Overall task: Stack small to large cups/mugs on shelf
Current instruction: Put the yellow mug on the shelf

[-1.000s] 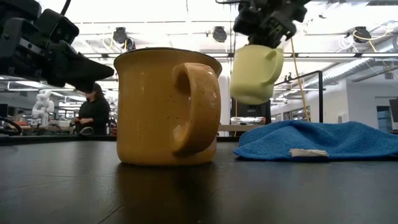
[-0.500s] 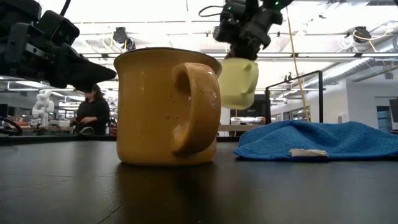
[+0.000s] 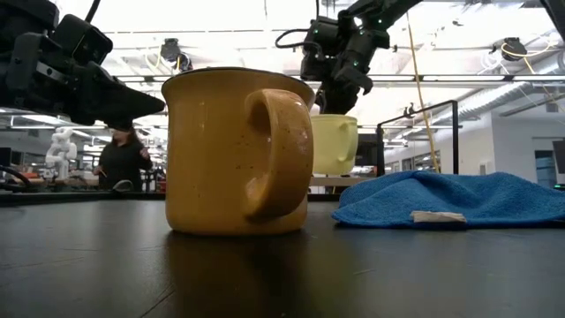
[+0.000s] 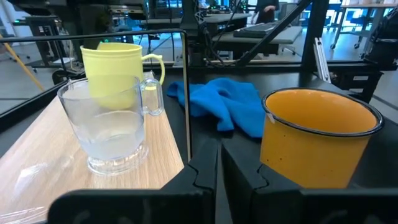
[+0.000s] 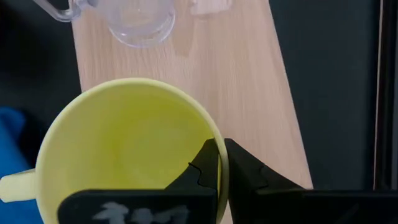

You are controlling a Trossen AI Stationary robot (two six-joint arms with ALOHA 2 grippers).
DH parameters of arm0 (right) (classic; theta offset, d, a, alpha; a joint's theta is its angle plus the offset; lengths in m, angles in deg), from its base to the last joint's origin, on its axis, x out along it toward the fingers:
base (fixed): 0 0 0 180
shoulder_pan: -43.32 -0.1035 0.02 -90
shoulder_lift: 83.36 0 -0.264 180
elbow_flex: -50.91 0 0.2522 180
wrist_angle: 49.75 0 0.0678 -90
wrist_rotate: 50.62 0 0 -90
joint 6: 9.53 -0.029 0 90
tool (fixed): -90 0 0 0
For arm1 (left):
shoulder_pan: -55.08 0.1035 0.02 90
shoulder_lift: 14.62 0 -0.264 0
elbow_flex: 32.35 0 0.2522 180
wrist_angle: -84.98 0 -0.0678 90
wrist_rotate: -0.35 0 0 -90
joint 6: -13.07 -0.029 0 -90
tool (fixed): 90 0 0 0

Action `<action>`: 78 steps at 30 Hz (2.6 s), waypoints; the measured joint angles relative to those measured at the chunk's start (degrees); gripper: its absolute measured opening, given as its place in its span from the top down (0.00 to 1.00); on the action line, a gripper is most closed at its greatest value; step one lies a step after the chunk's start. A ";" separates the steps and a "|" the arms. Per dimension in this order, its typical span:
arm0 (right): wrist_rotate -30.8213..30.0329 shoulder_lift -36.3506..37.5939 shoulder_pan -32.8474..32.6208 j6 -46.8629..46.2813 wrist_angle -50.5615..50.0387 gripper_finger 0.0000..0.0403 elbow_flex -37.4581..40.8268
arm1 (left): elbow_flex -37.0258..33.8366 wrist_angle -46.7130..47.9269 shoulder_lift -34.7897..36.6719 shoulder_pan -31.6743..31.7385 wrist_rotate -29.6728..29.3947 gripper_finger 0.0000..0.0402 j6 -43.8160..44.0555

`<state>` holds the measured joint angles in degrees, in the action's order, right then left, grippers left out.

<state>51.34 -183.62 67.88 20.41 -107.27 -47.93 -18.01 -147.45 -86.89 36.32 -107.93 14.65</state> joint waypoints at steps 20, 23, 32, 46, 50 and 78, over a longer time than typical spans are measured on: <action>7.87 -0.49 -0.15 -0.17 0.42 1.00 0.04 | 0.00 0.00 0.02 0.00 0.17 0.94 -1.07; 7.89 -0.82 -0.47 -0.16 0.10 1.00 0.13 | 0.00 0.02 0.02 0.00 0.17 0.94 -1.07; 7.86 -2.91 -1.12 -0.81 1.74 1.00 0.07 | 0.00 0.48 0.02 -0.01 0.24 0.94 -1.07; 5.19 -3.56 -2.05 -1.89 1.85 1.00 0.04 | 0.00 1.64 0.00 -0.02 0.31 0.94 -1.03; 0.29 -3.48 -3.00 -2.08 0.98 1.00 -0.04 | 0.00 1.66 0.02 -0.01 0.31 0.94 -0.99; -2.03 -3.30 -5.45 -2.67 2.89 0.93 0.21 | 0.00 1.70 0.00 -0.02 0.26 0.94 -0.18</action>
<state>49.31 -186.92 62.43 17.74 -104.38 -47.71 -18.01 -145.75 -86.89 36.30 -107.67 14.48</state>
